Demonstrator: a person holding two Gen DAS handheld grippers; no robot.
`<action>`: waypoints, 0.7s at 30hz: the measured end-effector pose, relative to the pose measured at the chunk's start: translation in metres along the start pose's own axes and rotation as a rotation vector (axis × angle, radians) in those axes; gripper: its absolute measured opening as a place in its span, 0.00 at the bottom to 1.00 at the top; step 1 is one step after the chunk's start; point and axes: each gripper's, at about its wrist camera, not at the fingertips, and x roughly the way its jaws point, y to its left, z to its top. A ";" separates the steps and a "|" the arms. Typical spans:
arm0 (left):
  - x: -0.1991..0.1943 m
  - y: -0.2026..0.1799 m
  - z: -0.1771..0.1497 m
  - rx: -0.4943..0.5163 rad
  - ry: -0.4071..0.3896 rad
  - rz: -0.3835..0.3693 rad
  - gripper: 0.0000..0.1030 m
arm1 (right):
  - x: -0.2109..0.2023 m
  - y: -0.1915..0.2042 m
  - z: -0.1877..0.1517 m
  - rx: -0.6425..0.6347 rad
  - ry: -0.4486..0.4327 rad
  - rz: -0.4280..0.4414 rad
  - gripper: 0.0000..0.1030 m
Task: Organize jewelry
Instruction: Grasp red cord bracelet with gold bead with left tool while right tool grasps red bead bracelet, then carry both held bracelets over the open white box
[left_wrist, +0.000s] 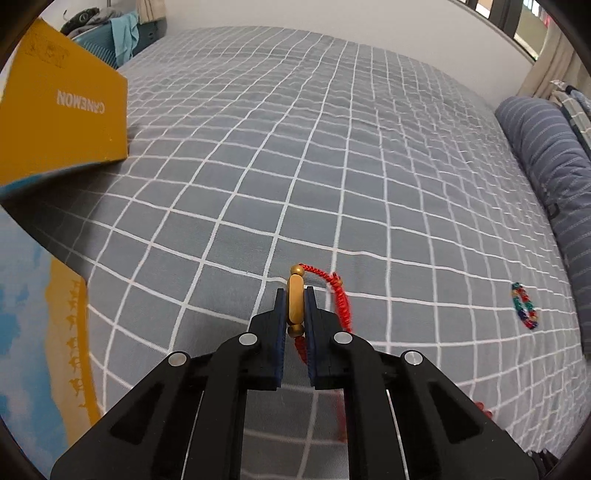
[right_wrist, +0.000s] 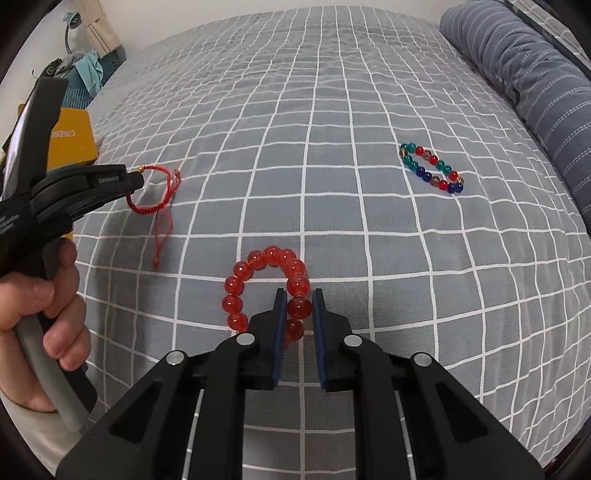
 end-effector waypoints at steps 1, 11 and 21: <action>-0.006 -0.001 0.000 0.007 -0.004 0.002 0.08 | -0.002 0.000 0.000 0.001 -0.005 0.003 0.13; -0.054 -0.001 -0.001 0.038 -0.002 -0.063 0.08 | -0.023 0.012 0.007 -0.014 -0.048 0.028 0.13; -0.106 0.001 -0.007 0.127 -0.043 -0.111 0.08 | -0.041 0.024 0.015 -0.033 -0.092 0.035 0.13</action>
